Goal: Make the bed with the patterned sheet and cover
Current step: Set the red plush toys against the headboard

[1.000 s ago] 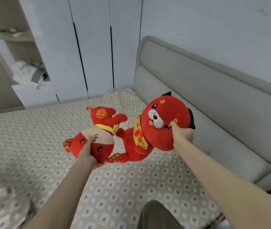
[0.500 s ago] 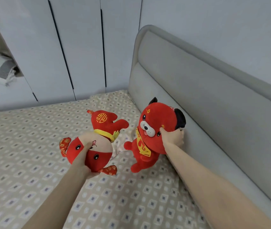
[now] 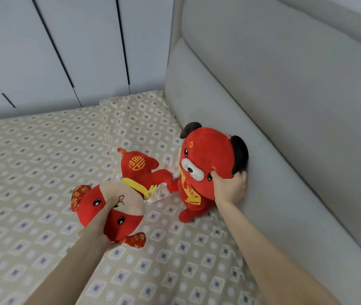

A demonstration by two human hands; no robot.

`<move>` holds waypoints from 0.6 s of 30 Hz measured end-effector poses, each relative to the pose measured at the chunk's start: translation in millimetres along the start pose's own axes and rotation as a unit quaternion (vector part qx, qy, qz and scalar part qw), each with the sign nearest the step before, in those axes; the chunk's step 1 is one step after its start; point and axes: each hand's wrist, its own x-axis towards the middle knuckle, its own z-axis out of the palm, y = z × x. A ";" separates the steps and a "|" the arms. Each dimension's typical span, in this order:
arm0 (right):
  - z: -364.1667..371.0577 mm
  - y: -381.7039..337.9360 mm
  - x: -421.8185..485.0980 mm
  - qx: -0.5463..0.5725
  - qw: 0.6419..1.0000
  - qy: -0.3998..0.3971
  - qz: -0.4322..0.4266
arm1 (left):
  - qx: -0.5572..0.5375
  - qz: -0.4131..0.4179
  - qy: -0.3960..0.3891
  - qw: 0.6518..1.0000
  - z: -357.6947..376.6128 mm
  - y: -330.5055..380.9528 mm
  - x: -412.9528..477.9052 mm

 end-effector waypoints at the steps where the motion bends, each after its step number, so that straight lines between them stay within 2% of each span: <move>1: 0.5 -2.1 3.0 -0.001 1.000 0.004 -0.001 | -0.008 0.011 0.007 1.000 -4.5 0.5 7.2; 3: 4.0 1.7 8.8 -0.011 1.000 -0.009 0.019 | -0.008 0.011 0.014 1.000 -10.0 1.8 18.8; 6: 9.5 11.0 12.6 -0.063 0.990 -0.096 0.084 | 0.022 0.018 0.010 1.000 -4.9 7.5 0.8; 8: 11.2 11.1 13.1 -0.082 0.983 -0.134 0.096 | 0.042 0.032 0.016 0.998 -4.3 11.2 -0.4; 12: 4.0 1.9 7.0 -0.113 0.976 -0.152 0.104 | 0.101 0.123 0.090 0.983 -6.7 15.8 -9.5; 15: -9.8 -1.7 -1.6 -0.085 0.986 -0.129 0.056 | 0.182 0.211 0.109 0.954 -6.4 23.5 -27.5; 18: -31.4 -9.9 -22.0 -0.045 0.995 -0.078 -0.052 | 0.279 0.298 0.096 0.908 -9.1 28.9 -49.0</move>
